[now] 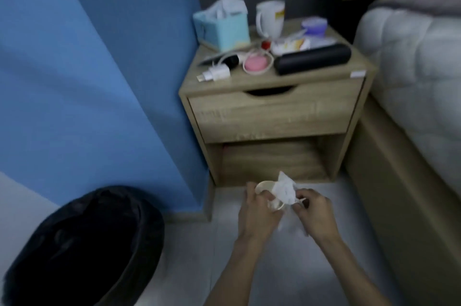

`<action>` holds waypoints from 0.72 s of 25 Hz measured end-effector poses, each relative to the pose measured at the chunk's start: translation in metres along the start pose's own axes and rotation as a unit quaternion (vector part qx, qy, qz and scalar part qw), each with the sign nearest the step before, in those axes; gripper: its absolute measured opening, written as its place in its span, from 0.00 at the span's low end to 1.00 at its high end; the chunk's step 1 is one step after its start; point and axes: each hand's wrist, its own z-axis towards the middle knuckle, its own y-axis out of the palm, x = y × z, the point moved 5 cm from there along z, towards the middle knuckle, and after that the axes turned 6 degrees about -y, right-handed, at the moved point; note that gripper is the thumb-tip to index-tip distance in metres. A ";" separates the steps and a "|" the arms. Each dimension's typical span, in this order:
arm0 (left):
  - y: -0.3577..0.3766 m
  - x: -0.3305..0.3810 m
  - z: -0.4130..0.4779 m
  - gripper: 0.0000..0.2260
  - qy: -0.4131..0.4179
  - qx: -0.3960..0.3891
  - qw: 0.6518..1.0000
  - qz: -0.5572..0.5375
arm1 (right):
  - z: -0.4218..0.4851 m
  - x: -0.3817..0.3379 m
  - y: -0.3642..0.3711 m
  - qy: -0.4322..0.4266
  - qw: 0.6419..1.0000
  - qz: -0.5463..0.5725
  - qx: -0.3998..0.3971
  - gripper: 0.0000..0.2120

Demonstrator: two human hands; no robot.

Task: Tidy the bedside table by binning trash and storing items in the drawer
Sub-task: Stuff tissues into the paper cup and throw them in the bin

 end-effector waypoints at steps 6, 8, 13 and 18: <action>-0.124 0.088 0.017 0.20 0.079 0.098 0.991 -0.036 | 0.061 -0.122 -0.076 -0.050 0.971 0.233 -0.002 0.06; -0.158 0.108 0.010 0.19 0.093 0.114 0.989 -0.026 | 0.071 -0.149 -0.100 -0.056 0.958 0.281 0.013 0.06; -0.200 0.150 -0.009 0.29 0.173 0.055 0.983 -0.022 | 0.100 -0.184 -0.136 -0.058 0.930 0.363 0.019 0.08; -0.211 0.168 0.004 0.25 0.224 0.014 0.974 0.038 | 0.123 -0.207 -0.137 -0.106 0.940 0.318 -0.057 0.09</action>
